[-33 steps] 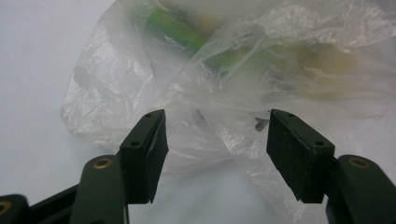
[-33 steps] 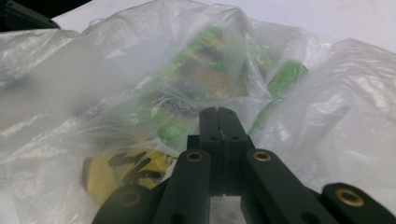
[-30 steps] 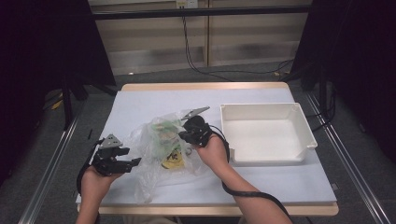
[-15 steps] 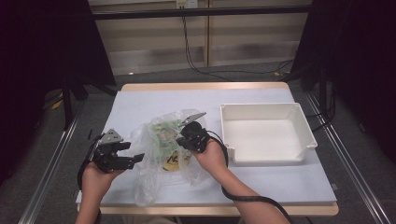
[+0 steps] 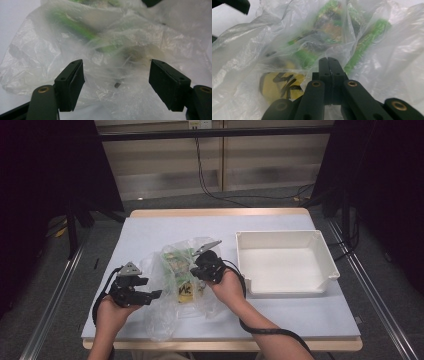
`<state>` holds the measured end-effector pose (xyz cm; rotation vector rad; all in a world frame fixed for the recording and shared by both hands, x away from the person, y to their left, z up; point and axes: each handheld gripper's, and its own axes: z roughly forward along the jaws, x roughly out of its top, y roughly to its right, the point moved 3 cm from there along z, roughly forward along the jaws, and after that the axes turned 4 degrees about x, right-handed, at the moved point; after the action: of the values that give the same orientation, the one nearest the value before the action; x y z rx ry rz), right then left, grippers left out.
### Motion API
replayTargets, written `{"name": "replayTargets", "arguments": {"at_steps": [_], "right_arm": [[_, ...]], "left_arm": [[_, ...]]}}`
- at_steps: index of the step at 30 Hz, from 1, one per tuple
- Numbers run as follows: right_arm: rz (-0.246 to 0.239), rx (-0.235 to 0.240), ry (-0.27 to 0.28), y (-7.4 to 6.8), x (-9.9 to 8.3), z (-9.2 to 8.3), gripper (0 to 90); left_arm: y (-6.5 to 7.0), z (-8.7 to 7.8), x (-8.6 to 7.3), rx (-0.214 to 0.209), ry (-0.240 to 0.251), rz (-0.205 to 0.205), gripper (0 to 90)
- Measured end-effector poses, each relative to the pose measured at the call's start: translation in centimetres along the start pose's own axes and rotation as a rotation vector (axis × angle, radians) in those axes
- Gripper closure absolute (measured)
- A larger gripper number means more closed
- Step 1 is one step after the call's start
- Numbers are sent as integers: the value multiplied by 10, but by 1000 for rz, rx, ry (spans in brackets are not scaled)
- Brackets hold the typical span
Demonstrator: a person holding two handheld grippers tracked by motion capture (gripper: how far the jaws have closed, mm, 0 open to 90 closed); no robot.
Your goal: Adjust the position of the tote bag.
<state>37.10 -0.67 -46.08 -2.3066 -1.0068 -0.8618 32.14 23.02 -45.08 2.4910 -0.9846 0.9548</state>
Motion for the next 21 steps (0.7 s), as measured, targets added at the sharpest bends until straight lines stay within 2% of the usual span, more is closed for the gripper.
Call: {"name": "replayTargets", "arguments": {"at_steps": [3, 6, 11, 12, 15, 21], "right_arm": [[5, -1, 8, 4, 4, -3, 900], [22, -5, 18, 9, 8, -6, 900], [28, -6, 27, 17, 14, -8, 900], [40, -11, 27, 17, 15, -9, 900], [47, -16, 34, 22, 20, -11, 900], [75, -19, 50, 34, 29, -18, 900]], "left_arm": [[2, 9, -6, -8, -21, -2, 275], [1, 15, -13, 2, -42, 1, 292], [-2, 18, -20, -13, -56, -2, 446], [-2, 19, -21, -2, -55, 0, 488], [-2, 20, -23, -5, -58, 7, 586], [-1, 26, -28, -1, -101, 36, 754]]}}
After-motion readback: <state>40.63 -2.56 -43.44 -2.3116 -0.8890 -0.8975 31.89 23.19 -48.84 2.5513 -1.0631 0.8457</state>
